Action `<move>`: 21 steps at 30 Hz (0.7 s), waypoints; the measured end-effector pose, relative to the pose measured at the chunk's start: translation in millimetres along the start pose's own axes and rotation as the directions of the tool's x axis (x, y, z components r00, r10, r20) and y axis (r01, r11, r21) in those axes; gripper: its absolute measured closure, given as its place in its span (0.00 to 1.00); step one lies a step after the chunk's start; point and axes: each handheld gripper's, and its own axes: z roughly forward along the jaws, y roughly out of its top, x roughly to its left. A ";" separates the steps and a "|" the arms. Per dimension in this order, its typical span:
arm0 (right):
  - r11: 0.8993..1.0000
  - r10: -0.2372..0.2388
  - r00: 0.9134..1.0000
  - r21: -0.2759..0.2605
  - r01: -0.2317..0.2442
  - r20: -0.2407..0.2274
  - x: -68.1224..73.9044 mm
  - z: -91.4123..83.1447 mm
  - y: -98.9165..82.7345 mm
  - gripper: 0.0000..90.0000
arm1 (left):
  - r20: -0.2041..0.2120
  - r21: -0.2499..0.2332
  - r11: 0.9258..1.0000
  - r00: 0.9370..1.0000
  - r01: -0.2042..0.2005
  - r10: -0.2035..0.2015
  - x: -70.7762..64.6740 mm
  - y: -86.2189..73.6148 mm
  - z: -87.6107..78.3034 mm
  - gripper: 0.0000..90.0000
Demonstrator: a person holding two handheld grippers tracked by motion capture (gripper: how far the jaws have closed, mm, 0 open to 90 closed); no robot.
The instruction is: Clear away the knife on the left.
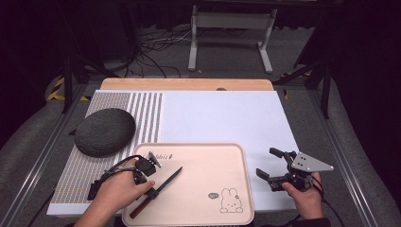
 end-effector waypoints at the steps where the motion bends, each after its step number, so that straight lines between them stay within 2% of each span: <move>1: 1.000 -0.001 1.000 0.001 0.001 0.000 0.0 0.0 0.0 0.08 | -0.003 0.001 1.000 1.000 0.001 -0.001 0.4 0.2 0.3 0.86; 6: 1.000 0.001 1.000 -0.001 -0.001 -0.003 0.1 -0.2 0.0 0.08 | 0.001 -0.018 1.000 1.000 -0.001 0.001 1.6 0.1 -0.2 0.83; 8: 1.000 0.002 1.000 -0.001 -0.002 -0.001 -0.3 -0.4 -0.2 0.08 | 0.001 -0.030 1.000 1.000 -0.005 0.005 1.6 -0.7 -2.3 0.73; 11: 1.000 0.003 1.000 -0.003 -0.003 -0.001 -0.4 -1.0 -0.2 0.08 | -0.024 -0.075 0.997 0.999 -0.024 0.022 0.7 -2.1 -6.7 0.49; 14: 1.000 0.003 1.000 -0.003 -0.003 -0.001 -0.5 -1.0 -0.2 0.08 | -0.041 -0.102 0.994 0.998 -0.047 0.043 -0.3 -3.3 -10.4 0.36; 15: 1.000 0.001 1.000 -0.003 -0.001 -0.001 -0.4 -0.8 -0.3 0.08 | -0.043 -0.114 0.991 0.997 -0.073 0.068 -0.5 -3.5 -11.9 0.36; 18: 1.000 0.001 1.000 -0.003 -0.001 -0.001 -0.3 -0.6 -0.3 0.08 | -0.061 -0.157 0.979 0.990 -0.133 0.124 -3.1 -3.6 -12.3 0.25; 21: 1.000 0.001 1.000 -0.004 -0.001 -0.002 -0.1 -0.7 -0.1 0.08 | -0.069 -0.169 0.961 0.975 -0.218 0.209 -7.4 -2.1 -10.6 0.21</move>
